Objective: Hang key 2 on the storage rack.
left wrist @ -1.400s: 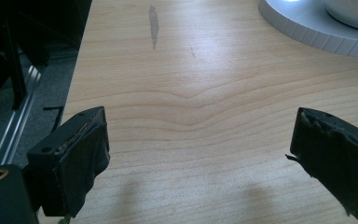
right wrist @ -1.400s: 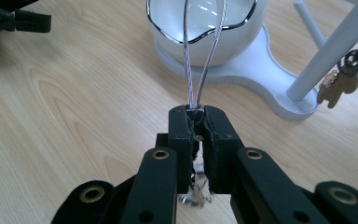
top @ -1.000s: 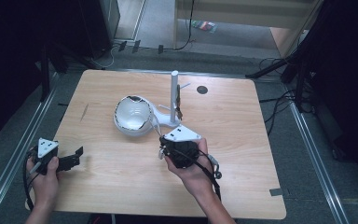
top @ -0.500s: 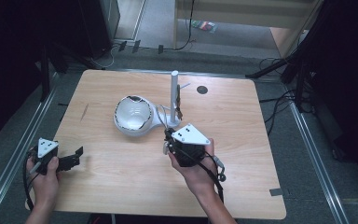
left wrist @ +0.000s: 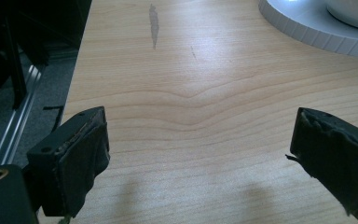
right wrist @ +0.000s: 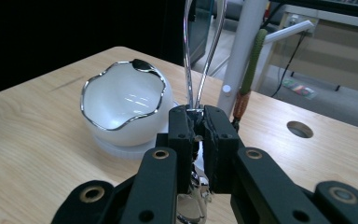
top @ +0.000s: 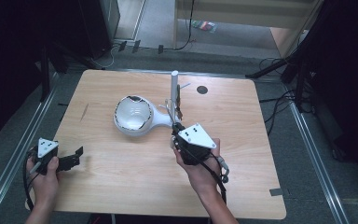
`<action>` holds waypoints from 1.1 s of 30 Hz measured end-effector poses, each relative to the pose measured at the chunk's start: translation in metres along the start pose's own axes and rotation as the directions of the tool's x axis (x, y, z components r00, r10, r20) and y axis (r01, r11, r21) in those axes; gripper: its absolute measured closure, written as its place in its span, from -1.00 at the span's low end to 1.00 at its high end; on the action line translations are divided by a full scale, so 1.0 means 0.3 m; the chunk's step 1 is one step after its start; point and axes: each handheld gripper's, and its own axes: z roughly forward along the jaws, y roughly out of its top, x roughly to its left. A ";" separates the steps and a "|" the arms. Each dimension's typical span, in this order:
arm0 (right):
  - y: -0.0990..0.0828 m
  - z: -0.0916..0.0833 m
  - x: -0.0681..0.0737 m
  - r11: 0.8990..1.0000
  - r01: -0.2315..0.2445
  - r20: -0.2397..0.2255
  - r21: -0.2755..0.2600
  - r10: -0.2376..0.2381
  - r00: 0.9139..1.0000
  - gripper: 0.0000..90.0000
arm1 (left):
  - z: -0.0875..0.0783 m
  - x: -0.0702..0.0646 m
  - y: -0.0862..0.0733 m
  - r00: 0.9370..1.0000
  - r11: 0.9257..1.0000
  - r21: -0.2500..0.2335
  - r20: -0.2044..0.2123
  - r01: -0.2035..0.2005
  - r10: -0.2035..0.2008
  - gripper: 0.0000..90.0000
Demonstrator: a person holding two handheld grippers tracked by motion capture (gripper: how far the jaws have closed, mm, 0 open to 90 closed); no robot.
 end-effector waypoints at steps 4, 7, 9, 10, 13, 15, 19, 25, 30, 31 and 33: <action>-0.003 0.003 0.000 1.000 0.003 0.012 0.002 -0.003 1.000 0.85 | 0.000 0.000 0.000 1.000 1.000 0.000 0.001 0.002 -0.002 -0.89; -0.005 0.007 0.001 1.000 0.012 0.027 0.006 -0.012 1.000 0.85 | 0.000 0.000 0.000 1.000 1.000 0.000 0.001 0.001 -0.001 -0.90; -0.010 0.012 -0.001 1.000 0.016 0.033 0.011 -0.016 0.999 0.84 | 0.000 0.000 0.000 1.000 1.000 0.000 0.000 0.000 0.000 -0.89; -0.012 0.015 -0.002 1.000 0.015 0.037 0.017 -0.015 0.999 0.84 | 0.000 0.000 0.000 1.000 1.000 0.000 0.000 0.000 0.000 -0.90; -0.018 0.024 -0.005 1.000 0.014 0.048 0.027 -0.016 0.999 0.85 | 0.001 0.000 0.000 1.000 1.000 -0.001 -0.002 0.000 0.000 -0.89; -0.022 0.029 -0.009 0.999 0.018 0.052 0.027 -0.019 0.998 0.85 | 0.001 0.000 0.000 1.000 1.000 0.000 -0.002 0.001 -0.001 -0.89; -0.030 0.043 -0.017 0.999 0.017 0.062 0.041 -0.019 0.998 0.84 | 0.001 0.001 -0.001 1.000 1.000 -0.009 -0.002 0.006 -0.006 -0.89; -0.050 0.076 -0.016 0.997 0.016 0.071 0.078 -0.021 0.997 0.85 | 0.000 0.002 -0.001 1.000 1.000 -0.007 0.001 0.011 -0.011 -0.90; -0.068 0.104 -0.022 0.995 0.026 0.086 0.096 -0.034 0.996 0.84 | -0.001 0.004 -0.001 1.000 1.000 -0.006 0.005 0.010 -0.010 -0.90; -0.072 0.110 -0.024 0.995 0.022 0.088 0.100 -0.031 0.996 0.85 | -0.002 0.005 -0.001 1.000 1.000 -0.003 0.006 0.008 -0.008 -0.89; -0.079 0.119 -0.028 0.993 0.024 0.091 0.112 -0.034 0.995 0.84 | -0.001 0.005 -0.001 1.000 1.000 -0.007 0.005 0.013 -0.013 -0.90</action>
